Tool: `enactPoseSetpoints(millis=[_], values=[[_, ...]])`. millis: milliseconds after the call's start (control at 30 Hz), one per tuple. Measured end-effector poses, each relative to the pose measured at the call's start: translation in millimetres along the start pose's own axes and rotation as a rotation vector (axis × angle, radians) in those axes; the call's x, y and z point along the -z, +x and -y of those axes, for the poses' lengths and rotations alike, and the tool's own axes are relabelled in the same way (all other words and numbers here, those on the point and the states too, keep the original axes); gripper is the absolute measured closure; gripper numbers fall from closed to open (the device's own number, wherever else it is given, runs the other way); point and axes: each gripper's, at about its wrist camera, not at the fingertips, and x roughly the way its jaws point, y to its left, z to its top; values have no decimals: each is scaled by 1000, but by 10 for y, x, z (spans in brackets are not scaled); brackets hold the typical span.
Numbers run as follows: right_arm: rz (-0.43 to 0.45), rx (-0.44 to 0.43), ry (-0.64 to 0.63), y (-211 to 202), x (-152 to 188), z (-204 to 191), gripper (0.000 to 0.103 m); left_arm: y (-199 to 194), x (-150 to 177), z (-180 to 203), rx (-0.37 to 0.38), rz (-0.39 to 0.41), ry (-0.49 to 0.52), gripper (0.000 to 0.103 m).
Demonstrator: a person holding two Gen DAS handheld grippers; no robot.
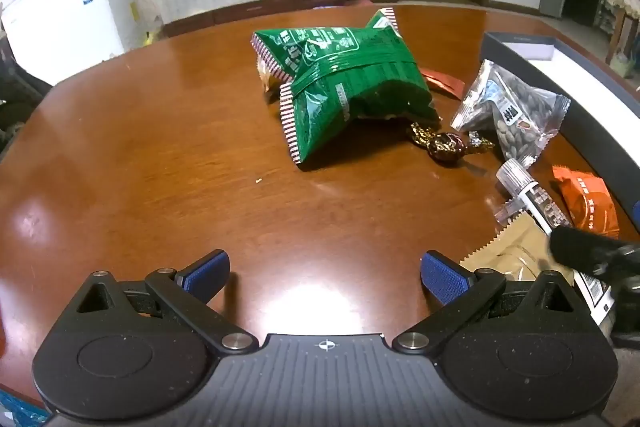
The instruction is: Organize snacks
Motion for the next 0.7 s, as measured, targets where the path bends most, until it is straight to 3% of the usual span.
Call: enactPoseSetpoints(millis=[133, 333, 700], values=[[29, 6, 0, -167, 18, 99, 0, -3, -2, 25, 9, 1, 8, 0], [-58, -48, 66, -60, 64, 182, 0, 12, -13, 61, 12, 0, 23, 0], [-52, -76, 62, 0, 38, 96, 0, 27, -20, 102, 21, 14, 41, 0]])
